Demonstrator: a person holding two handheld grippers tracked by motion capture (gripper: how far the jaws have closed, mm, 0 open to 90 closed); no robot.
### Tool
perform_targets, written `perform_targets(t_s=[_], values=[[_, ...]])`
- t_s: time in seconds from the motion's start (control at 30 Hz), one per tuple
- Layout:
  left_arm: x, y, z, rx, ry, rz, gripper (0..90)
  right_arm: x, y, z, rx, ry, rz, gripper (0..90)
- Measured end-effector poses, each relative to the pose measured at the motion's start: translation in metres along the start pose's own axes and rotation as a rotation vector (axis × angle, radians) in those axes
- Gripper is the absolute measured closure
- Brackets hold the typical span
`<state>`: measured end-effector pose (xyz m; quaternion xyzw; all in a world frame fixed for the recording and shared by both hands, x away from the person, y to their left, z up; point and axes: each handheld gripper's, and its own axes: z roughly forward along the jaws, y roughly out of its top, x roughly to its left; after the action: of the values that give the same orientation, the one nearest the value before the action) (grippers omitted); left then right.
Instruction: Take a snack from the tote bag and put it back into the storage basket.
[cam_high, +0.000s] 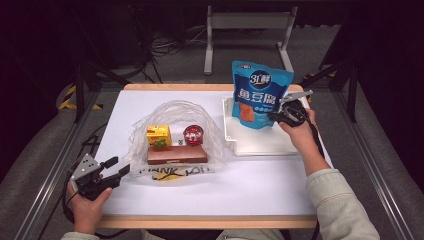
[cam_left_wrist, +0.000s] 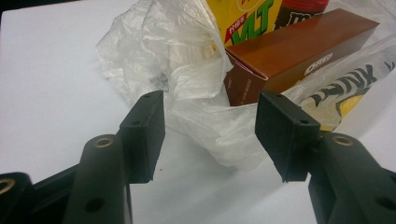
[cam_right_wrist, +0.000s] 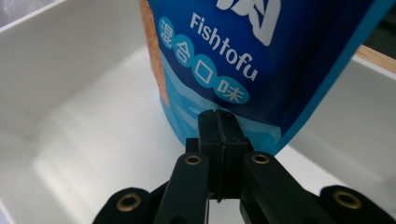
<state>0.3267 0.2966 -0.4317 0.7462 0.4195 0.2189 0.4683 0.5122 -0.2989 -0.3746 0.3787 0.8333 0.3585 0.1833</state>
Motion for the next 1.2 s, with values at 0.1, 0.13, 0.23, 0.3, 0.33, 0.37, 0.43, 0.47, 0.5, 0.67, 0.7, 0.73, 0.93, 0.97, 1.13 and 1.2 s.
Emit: perform_targets(t_s=[0.1, 0.13, 0.23, 0.3, 0.33, 0.37, 0.43, 0.47, 0.5, 0.67, 0.7, 0.73, 0.93, 0.97, 1.13, 1.2], values=[[0.000, 0.000, 0.000, -0.001, 0.000, 0.000, 42.9, -0.002, 0.000, 0.000, 0.001, -0.022, 0.035, 90.0], [0.000, 0.000, 0.000, 0.001, -0.001, 0.000, 42.9, -0.003, 0.000, 0.000, 0.002, -0.025, 0.046, 90.0], [0.000, 0.000, 0.000, 0.001, 0.000, 0.001, 42.9, -0.007, 0.000, 0.000, -0.002, -0.041, 0.097, 90.0], [0.000, 0.000, 0.000, 0.001, 0.000, 0.001, 42.8, -0.009, -0.001, 0.001, 0.000, -0.047, 0.120, 90.0], [0.000, 0.000, 0.000, 0.001, 0.000, 0.001, 42.8, -0.009, -0.001, 0.001, 0.001, -0.049, 0.128, 90.0], [0.000, 0.000, 0.000, 0.001, 0.001, 0.000, 42.8, -0.010, -0.002, 0.001, 0.001, -0.051, 0.132, 90.0], [0.000, 0.000, 0.000, 0.002, 0.000, 0.001, 42.8, -0.010, -0.002, 0.002, -0.003, -0.063, 0.143, 90.0], [0.000, 0.000, 0.000, 0.002, 0.001, 0.000, 42.8, -0.011, -0.002, 0.002, -0.003, -0.068, 0.143, 90.0], [0.000, 0.000, 0.000, 0.001, 0.000, 0.000, 42.8, -0.011, -0.002, 0.002, -0.004, -0.069, 0.147, 90.0], [0.002, 0.001, 0.001, 0.000, 0.005, -0.006, 42.8, -0.010, -0.004, 0.001, -0.007, -0.074, 0.156, 90.0], [0.003, 0.001, 0.002, -0.001, 0.007, -0.007, 42.8, -0.009, -0.004, 0.000, -0.016, -0.065, 0.165, 89.5], [0.004, 0.001, 0.002, -0.001, 0.007, -0.012, 42.8, -0.008, -0.005, -0.001, -0.020, -0.059, 0.170, 88.1], [0.005, 0.004, 0.005, -0.009, 0.002, -0.019, 42.8, 0.003, 0.000, -0.014, -0.048, -0.040, 0.148, 80.8], [0.005, 0.004, 0.006, -0.013, 0.003, -0.018, 42.8, 0.005, 0.001, -0.017, -0.059, -0.036, 0.140, 78.7], [0.005, 0.007, 0.008, -0.018, 0.002, -0.010, 42.6, 0.019, 0.009, -0.033, -0.111, -0.018, 0.114, 69.4], [0.005, 0.008, 0.009, -0.018, 0.004, -0.007, 42.4, 0.024, 0.012, -0.039, -0.134, -0.012, 0.104, 66.9]])
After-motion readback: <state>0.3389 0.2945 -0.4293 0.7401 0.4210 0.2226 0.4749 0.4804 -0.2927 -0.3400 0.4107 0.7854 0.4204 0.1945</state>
